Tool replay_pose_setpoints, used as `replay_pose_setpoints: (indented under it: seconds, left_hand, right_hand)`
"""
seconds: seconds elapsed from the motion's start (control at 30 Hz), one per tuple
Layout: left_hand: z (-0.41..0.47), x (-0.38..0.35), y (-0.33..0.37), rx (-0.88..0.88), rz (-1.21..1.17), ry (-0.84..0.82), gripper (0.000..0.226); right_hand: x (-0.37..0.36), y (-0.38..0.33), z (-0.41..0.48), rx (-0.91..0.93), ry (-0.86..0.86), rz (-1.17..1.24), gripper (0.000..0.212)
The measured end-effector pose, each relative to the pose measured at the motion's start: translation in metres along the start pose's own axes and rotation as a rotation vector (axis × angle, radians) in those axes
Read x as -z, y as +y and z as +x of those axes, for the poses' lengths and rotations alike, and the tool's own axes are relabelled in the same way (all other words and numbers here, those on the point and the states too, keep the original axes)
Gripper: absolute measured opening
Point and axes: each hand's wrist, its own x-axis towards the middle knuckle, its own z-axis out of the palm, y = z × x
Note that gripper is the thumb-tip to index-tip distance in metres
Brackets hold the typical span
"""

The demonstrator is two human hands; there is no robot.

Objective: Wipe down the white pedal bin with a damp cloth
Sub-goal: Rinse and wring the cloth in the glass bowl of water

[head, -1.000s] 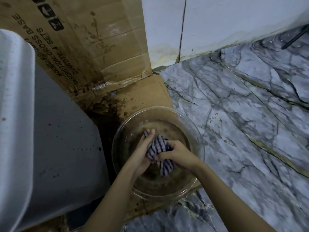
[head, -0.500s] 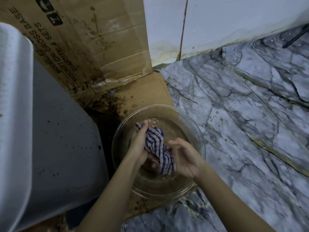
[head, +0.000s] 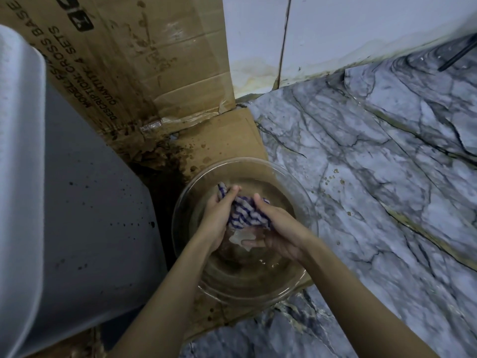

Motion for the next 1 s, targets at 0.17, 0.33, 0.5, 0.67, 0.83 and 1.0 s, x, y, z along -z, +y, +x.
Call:
replay_pose_setpoints:
  seconds: [0.17,0.33,0.5,0.67,0.83,1.0]
  left_hand:
    - [-0.001,-0.003,-0.001,-0.076,0.227,-0.153,0.023]
    - [0.0,0.001,0.006,0.0,0.247,-0.327,0.048]
    - [0.002,-0.001,0.006,-0.042,0.347,-0.261,0.047]
    - [-0.002,-0.015,0.012,-0.092,0.369,-0.118,0.047]
    - [0.004,-0.023,0.012,-0.108,0.409,-0.053,0.045]
    - [0.016,-0.026,0.0,-0.029,0.444,0.058,0.05]
  right_hand:
    - [-0.01,-0.005,-0.001,-0.056,-0.153,-0.027,0.034]
    - [-0.012,0.0,0.008,-0.119,-0.154,-0.138,0.018]
    - [-0.019,-0.003,0.006,-0.152,-0.138,-0.209,0.017]
    - [-0.024,-0.003,0.003,-0.166,-0.102,-0.263,0.008]
    - [-0.027,0.002,0.007,-0.139,0.11,-0.384,0.009]
    - [-0.03,0.018,0.019,0.12,0.298,-0.824,0.012]
